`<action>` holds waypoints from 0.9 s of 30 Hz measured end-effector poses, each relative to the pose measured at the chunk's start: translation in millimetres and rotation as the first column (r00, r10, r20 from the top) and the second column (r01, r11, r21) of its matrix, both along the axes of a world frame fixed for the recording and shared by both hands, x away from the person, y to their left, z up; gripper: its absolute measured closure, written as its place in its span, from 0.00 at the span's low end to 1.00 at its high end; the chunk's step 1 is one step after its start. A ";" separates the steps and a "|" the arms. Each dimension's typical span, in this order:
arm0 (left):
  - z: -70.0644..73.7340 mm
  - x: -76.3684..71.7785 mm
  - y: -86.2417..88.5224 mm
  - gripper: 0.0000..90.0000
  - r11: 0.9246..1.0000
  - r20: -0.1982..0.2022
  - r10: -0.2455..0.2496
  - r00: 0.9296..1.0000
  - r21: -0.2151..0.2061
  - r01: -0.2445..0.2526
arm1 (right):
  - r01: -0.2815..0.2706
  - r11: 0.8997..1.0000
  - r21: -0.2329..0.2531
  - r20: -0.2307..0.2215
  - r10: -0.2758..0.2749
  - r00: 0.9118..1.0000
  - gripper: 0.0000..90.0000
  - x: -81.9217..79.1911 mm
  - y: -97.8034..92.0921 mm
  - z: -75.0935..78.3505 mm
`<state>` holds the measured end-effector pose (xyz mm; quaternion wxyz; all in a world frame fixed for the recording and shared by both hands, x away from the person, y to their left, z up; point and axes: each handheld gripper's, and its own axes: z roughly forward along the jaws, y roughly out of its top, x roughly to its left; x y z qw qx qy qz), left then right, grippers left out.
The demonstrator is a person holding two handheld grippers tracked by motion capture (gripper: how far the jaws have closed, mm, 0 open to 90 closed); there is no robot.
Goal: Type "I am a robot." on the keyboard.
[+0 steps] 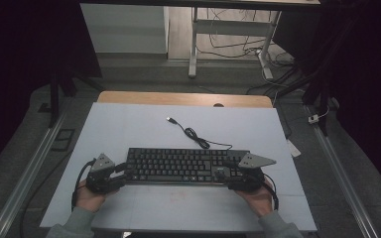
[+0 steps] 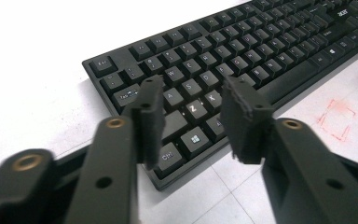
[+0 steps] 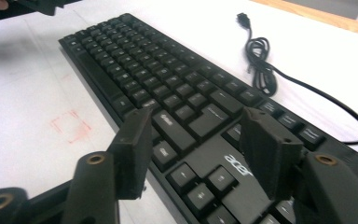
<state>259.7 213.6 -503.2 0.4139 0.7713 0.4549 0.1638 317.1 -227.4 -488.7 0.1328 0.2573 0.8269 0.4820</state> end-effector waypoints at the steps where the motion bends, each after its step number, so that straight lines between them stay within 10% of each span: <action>1: -0.1 0.2 0.1 0.74 1.000 0.000 -0.001 1.000 0.000 0.001 | -0.010 1.000 -0.001 -0.005 0.010 1.000 0.54 0.3 3.9 0.7; 10: -1.4 2.6 -0.9 0.98 1.000 -0.001 -0.009 1.000 0.018 0.009 | -0.065 0.998 -0.015 -0.025 0.065 0.998 0.79 1.7 24.4 2.4; 17: -4.5 5.8 -2.7 0.98 0.999 -0.018 -0.015 1.000 0.034 0.016 | -0.098 0.995 -0.027 -0.015 0.097 0.995 0.99 4.5 41.4 4.6; 27: -7.8 9.5 -4.9 0.98 0.999 -0.032 -0.010 0.999 0.049 0.012 | -0.112 0.993 -0.035 -0.014 0.111 0.994 0.99 10.7 59.2 3.5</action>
